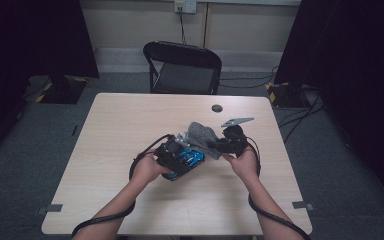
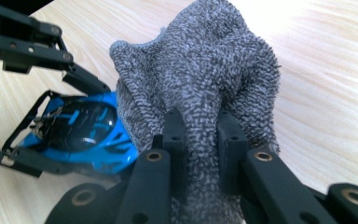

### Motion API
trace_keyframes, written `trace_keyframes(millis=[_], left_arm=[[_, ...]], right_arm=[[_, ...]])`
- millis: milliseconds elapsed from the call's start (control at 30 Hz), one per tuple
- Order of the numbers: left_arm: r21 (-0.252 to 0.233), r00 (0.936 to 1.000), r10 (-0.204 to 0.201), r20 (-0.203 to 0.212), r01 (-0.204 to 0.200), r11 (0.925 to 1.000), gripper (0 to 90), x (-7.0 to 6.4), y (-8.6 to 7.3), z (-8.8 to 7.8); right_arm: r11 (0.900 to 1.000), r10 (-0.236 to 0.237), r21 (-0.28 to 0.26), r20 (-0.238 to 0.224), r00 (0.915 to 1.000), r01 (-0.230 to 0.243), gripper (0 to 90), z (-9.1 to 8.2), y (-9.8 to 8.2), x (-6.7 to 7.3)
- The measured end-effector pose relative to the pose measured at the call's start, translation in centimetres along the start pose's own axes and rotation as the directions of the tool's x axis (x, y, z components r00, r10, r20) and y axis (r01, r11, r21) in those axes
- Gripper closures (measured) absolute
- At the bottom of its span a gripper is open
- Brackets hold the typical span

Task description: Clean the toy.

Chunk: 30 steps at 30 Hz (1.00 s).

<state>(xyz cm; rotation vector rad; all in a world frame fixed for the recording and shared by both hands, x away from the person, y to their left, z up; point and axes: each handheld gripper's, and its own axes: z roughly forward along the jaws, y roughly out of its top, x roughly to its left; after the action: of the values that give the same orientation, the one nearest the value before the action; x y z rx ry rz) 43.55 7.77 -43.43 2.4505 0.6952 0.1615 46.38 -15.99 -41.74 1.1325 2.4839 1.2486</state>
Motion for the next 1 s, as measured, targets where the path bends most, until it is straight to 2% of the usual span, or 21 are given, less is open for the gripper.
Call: trace_keyframes(millis=[167,367,700,1000], left_arm=[[0.002,0.9998,-0.008,-0.017,0.008,1.0000,28.1,0.5,-0.1,-0.2],[-0.003,0.9988,-0.039,-0.028,0.039,0.9992,28.1,1.3,-0.5,-0.4],[-0.021,0.9924,-0.104,-0.065,0.103,0.9944,28.1,3.0,-1.3,-0.9],[-0.031,0.9865,-0.138,-0.088,0.136,0.9903,28.1,4.1,-1.6,-1.5]], right_arm=[[1.000,0.004,0.001,-0.012,0.9999,-0.004,77.4,-0.1,-0.4,0.0],[1.000,-0.012,0.009,-0.027,0.9996,0.012,77.4,-0.1,-0.9,0.4],[0.999,-0.026,0.028,-0.051,0.9984,0.027,77.4,0.1,-1.6,0.9],[0.998,-0.039,0.048,-0.081,0.9960,0.043,77.4,0.5,-2.5,1.6]])
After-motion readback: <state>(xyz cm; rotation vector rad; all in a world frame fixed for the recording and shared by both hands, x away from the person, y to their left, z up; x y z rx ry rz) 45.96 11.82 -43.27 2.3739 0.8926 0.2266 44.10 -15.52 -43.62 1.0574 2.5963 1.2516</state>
